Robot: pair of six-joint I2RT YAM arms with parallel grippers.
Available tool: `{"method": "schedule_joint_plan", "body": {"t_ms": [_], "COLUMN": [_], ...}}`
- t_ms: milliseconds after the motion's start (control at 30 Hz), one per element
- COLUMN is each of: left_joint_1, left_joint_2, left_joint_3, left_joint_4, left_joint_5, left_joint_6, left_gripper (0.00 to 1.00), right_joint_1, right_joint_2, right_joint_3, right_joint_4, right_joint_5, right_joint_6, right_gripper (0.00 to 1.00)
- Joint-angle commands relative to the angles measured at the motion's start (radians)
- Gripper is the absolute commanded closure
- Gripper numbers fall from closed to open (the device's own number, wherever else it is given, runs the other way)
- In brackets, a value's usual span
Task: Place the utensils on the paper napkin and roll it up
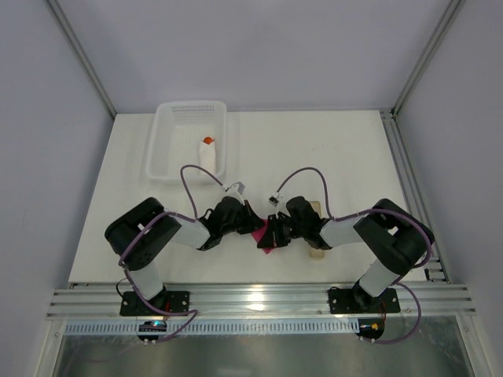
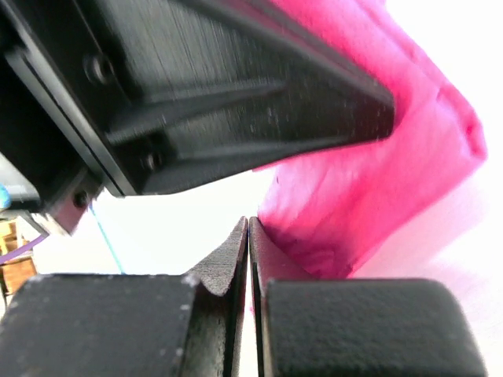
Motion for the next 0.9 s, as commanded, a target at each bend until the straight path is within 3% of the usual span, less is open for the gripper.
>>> {"method": "schedule_joint_plan", "body": {"t_ms": [0, 267, 467, 700, 867], "left_joint_1": [0.01, 0.014, 0.017, 0.017, 0.017], "left_joint_2": [0.041, 0.058, 0.059, 0.047, 0.039], "left_joint_3": [-0.021, -0.02, -0.018, -0.014, -0.014], "left_joint_4": [-0.169, -0.168, -0.172, -0.181, -0.18], "left_joint_5": [-0.013, -0.004, -0.005, 0.016, 0.031], "left_joint_6": [0.062, 0.062, 0.065, 0.07, 0.071], "left_gripper": [1.0, 1.0, 1.0, 1.0, 1.0], "right_joint_1": [-0.001, -0.001, -0.001, -0.001, -0.003], "right_joint_2": [0.002, -0.011, -0.037, -0.216, -0.393], "right_joint_3": [-0.08, -0.177, -0.223, -0.217, -0.123], "right_joint_4": [0.058, 0.15, 0.126, -0.092, -0.257], "right_joint_5": [-0.004, -0.007, 0.036, 0.115, 0.162], "right_joint_6": [0.031, 0.094, 0.118, 0.088, 0.013], "right_gripper": [0.95, 0.95, 0.95, 0.95, 0.96]}}
